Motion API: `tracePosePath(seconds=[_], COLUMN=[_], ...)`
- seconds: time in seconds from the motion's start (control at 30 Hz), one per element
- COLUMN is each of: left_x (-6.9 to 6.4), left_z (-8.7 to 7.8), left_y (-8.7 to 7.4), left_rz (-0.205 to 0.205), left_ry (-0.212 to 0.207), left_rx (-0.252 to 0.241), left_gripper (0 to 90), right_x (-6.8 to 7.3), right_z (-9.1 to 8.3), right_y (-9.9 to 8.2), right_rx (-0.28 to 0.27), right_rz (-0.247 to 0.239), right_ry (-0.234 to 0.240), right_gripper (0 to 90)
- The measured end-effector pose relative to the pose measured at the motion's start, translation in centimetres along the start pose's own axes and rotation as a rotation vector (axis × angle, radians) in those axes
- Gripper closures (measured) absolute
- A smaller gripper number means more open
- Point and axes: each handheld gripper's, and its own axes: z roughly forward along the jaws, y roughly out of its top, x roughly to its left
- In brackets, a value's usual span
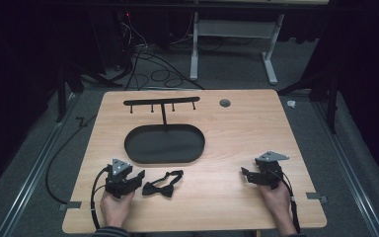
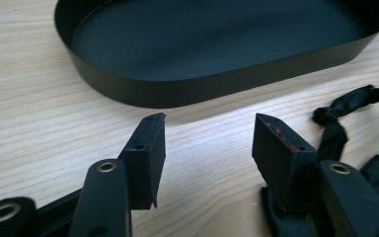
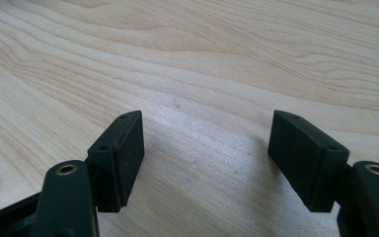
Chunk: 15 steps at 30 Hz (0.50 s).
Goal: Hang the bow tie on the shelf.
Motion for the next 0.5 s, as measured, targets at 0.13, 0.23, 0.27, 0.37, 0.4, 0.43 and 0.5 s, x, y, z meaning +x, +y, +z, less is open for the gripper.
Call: tracePosePath(seconds=[0.13,0.23,0.27,0.37,0.4,0.43,0.5], left_x=[-0.8,-1.4,-1.4,-2.1,-2.3,-2.4,-2.5], left_z=[-0.1,0.0,0.0,0.4,0.5,0.6,0.6], left_y=[0.5,0.7,0.7,0.9,1.0,1.0,1.1], left_rz=[0.021,0.031,0.031,0.045,0.05,0.051,0.052], left_ry=[-0.027,-0.039,-0.039,-0.056,-0.061,-0.066,-0.068], left_rx=[0.003,0.004,0.004,0.009,0.014,0.017,0.017], left_gripper=[47.9,48.9,49.1,49.8,49.9,50.1,50.2], right_x=[0.0,0.0,0.0,0.0,0.0,0.0,0.0], right_z=[0.0,0.0,0.0,0.0,0.0,0.0,0.0], right_y=[0.0,0.0,0.0,0.0,0.0,0.0,0.0], right_rx=[0.0,0.0,0.0,0.0,0.0,0.0,0.0], right_rz=[0.0,0.0,0.0,0.0,0.0,0.0,0.0], right_ry=[0.0,0.0,0.0,0.0,0.0,0.0,0.0], right_gripper=[31.5,31.5,31.5,31.5,31.5,31.5,31.5])
